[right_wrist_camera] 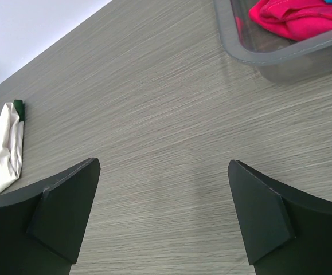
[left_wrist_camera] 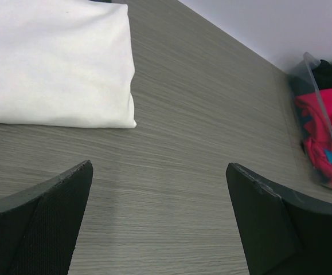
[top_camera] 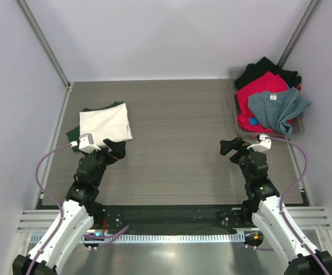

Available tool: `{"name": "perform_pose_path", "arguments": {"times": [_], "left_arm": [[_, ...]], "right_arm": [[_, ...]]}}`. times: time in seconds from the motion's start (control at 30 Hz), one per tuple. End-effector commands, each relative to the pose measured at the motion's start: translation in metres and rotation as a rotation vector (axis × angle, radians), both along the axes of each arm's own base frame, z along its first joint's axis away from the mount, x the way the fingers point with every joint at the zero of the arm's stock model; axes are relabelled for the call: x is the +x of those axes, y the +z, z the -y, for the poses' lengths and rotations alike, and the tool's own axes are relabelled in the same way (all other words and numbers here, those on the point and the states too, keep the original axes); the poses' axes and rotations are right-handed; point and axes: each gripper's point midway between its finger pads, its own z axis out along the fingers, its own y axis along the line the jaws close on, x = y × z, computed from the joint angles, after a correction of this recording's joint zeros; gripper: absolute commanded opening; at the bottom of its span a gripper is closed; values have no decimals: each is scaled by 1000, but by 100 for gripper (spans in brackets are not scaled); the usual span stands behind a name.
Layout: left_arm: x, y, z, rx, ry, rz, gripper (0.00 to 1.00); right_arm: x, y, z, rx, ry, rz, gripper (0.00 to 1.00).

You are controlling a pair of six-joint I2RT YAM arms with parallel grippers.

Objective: Fold and stack the t-shirts
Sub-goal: Grab the tshirt from the pile

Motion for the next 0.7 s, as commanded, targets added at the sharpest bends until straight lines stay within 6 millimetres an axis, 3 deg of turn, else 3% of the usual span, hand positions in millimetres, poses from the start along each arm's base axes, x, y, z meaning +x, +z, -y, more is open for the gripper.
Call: {"name": "perform_pose_path", "arguments": {"times": [0.0, 0.1, 0.13, 0.2, 0.23, 0.3, 0.33, 0.37, 0.5, 0.53, 0.67], "left_arm": [[3, 14, 4, -43, -4, 14, 100], [6, 7, 7, -50, -12, -18, 100], [6, 6, 10, -51, -25, -22, 100], [9, 3, 17, -63, -53, -38, 100], [11, 2, 19, -75, -55, -43, 99], [14, -5, 22, -70, -65, -75, 99], [15, -5, 23, -70, -69, -84, 100], [15, -5, 25, -70, -75, -89, 100], [17, -9, 32, -75, -111, -112, 100], [17, -11, 34, -77, -119, -120, 100], [18, -13, 40, -79, -144, -131, 100]], "right_arm": [[2, 17, 0, 14, -2, 54, 100], [3, 25, 5, -21, -23, 28, 100], [8, 53, 12, -24, -65, 60, 100], [10, 63, 19, -77, -90, 6, 97], [21, 95, 28, -97, -146, 22, 95], [24, 107, 47, -159, -234, -57, 93], [31, 145, 62, -170, -298, -27, 91], [36, 134, 77, -213, -358, -125, 89], [50, 172, 124, -205, -516, -151, 84], [50, 189, 132, -194, -550, -130, 84], [64, 194, 167, -213, -663, -180, 86]]}}
